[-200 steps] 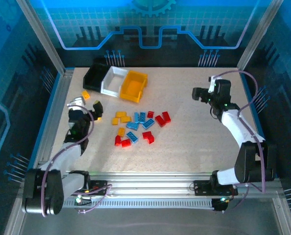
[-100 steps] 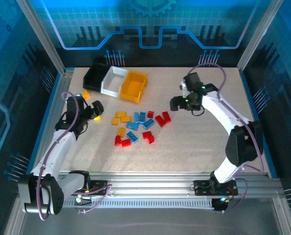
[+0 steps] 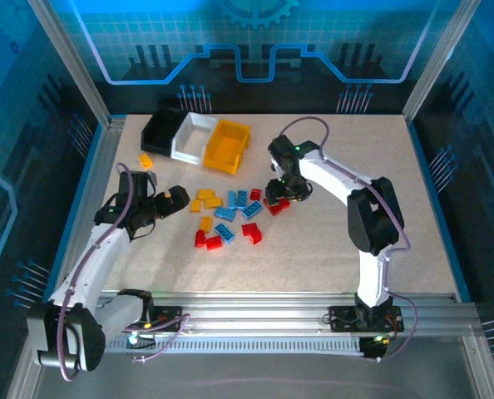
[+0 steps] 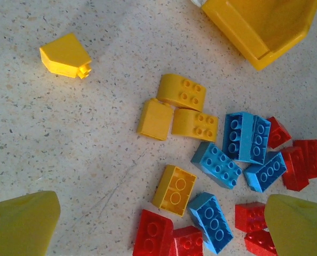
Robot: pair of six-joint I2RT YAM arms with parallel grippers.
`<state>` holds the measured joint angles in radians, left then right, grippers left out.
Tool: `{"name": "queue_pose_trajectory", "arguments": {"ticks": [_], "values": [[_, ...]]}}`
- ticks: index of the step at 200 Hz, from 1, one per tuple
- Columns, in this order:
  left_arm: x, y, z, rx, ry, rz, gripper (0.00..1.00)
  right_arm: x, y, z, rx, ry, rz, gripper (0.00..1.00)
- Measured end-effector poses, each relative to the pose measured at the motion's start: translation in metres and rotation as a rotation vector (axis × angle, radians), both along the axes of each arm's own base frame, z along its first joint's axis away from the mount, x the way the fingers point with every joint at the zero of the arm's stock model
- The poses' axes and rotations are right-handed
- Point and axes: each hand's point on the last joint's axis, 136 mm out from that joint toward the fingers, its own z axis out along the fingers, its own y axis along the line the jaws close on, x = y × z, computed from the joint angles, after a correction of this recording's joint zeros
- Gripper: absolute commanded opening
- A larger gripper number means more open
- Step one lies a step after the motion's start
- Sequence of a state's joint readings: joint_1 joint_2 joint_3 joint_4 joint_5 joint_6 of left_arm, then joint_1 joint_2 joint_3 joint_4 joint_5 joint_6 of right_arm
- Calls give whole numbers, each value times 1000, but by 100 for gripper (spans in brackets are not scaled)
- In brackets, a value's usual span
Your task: Sort the legos into containers by color
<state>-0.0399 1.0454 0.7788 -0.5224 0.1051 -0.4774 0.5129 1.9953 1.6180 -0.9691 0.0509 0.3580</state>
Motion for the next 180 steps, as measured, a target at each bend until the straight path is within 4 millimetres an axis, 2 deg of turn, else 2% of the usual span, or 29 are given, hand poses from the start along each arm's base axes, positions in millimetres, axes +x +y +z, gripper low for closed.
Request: {"name": "queue_pose_trajectory", "arguments": {"ticks": [62,81,137,180], "values": [[-4,-3,-4,-17,13,-10,99,20,4,-9,-37,-17,-23,62],[-4,-4,-4,-19,14,-11,99,21,2,-12,-49,-8,-34,59],[-5,-4,-5,-21,15,-13,99,26,-10,-20,-66,10,-75,58],[-4,-4,-8,-21,28,-13,99,26,-11,-24,-69,20,-82,58]]}}
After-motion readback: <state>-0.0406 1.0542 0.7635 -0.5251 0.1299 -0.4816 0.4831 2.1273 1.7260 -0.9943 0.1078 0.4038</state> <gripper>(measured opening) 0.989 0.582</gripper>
